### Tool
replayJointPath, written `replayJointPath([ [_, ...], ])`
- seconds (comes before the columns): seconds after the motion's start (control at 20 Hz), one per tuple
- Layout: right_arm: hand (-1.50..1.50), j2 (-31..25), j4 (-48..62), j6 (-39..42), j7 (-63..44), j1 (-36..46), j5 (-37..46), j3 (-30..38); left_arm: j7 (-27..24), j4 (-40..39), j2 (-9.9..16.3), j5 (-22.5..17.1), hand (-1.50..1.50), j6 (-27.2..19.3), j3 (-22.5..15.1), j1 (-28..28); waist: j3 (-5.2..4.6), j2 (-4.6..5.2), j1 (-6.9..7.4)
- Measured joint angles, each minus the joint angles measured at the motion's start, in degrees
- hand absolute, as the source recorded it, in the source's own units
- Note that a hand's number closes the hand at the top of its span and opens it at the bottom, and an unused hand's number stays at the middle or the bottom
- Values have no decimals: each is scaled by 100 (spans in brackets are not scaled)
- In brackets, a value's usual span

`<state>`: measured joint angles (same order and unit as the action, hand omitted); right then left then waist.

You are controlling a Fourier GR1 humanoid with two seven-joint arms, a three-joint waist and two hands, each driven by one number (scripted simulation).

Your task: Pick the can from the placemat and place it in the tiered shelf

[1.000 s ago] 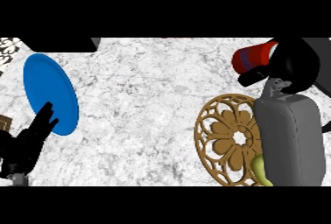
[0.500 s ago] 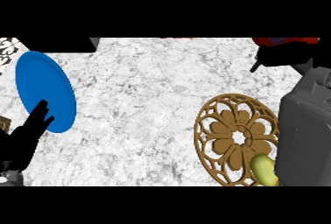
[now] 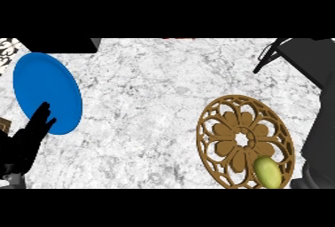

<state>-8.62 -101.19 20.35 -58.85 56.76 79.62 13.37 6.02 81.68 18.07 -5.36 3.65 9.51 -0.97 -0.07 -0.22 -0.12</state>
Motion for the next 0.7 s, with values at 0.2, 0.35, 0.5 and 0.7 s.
replayJointPath([
  [0.2,150,-339,372,341,164,378,159,233,8,-63,40,-5,0,48,41,70,0,4,9],
  [0.35,150,-642,749,557,327,626,178,479,-9,-56,-14,44,0,20,6,81,1,10,20],
  [0.5,150,-895,1041,684,434,810,161,688,-43,-6,-33,65,0,31,12,13,2,12,33],
  [0.7,150,-1187,1489,660,511,798,269,836,34,149,-36,48,0,57,38,-83,3,17,52],
])
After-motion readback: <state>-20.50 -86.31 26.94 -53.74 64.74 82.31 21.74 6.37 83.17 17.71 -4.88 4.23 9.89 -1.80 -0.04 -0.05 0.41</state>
